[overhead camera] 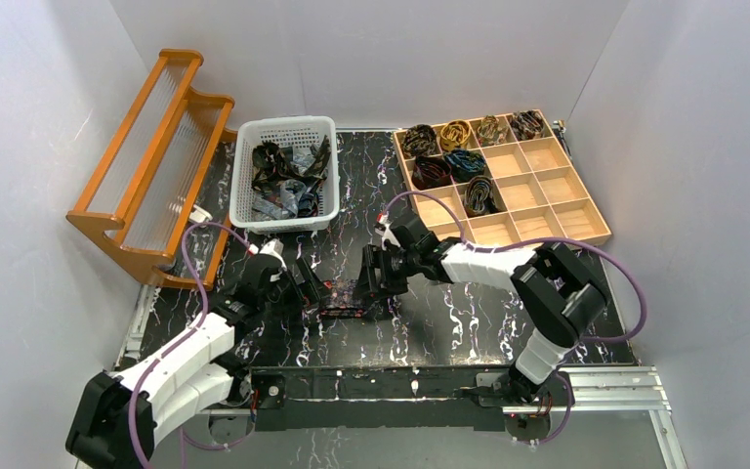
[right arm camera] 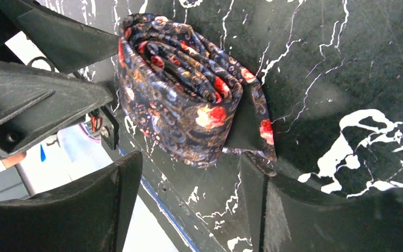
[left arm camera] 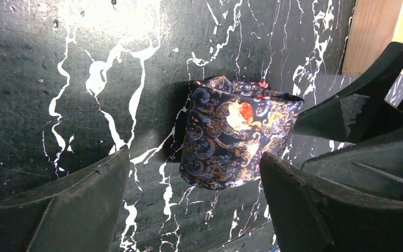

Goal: Roll the ties
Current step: Roll the tie at the center of the board.

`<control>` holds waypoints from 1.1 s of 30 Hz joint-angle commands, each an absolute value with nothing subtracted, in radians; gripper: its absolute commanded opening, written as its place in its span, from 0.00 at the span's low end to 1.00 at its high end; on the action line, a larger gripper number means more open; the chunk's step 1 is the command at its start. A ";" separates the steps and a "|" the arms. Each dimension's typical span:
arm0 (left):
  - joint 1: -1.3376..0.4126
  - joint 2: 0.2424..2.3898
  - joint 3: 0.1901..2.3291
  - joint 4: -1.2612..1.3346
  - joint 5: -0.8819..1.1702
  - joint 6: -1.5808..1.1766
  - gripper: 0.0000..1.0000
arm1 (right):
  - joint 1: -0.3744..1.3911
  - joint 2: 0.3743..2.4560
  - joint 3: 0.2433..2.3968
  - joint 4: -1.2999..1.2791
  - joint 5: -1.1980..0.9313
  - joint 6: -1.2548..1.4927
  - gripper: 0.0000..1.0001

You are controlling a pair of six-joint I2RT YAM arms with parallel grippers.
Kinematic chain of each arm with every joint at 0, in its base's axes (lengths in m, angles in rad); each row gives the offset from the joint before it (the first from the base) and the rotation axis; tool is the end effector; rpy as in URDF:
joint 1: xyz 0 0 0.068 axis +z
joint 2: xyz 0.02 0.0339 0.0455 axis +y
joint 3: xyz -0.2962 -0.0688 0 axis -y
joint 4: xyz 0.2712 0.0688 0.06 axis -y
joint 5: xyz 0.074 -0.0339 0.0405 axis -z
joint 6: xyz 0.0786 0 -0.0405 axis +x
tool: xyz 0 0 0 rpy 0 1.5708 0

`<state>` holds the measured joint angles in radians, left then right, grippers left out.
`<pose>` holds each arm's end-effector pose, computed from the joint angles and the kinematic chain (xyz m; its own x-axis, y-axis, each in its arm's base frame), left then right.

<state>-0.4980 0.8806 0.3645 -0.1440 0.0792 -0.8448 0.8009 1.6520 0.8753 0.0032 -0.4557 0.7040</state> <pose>0.1879 -0.1092 0.1668 -0.7548 -0.4382 -0.4881 -0.0503 0.7806 -0.6229 0.2417 0.2990 0.1604 -0.9299 -0.1241 -0.3464 -0.3437 0.6288 0.6975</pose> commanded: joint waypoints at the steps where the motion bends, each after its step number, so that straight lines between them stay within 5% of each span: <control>1: -0.460 0.884 0.312 -0.028 0.214 -0.843 0.91 | 0.806 1.701 0.941 0.009 -0.466 0.686 0.72; 10: -0.448 0.905 0.291 -0.033 0.223 -0.820 0.91 | 0.807 1.756 0.953 -0.079 -0.387 0.664 0.48; 33: -0.446 1.072 0.227 0.273 0.355 -0.799 0.90 | 0.757 1.863 0.893 -0.043 -0.474 0.640 0.30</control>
<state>-0.4534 1.0286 0.2691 0.1997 0.3069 -0.8158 0.7704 1.7988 0.9203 -0.0196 -0.4984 0.6765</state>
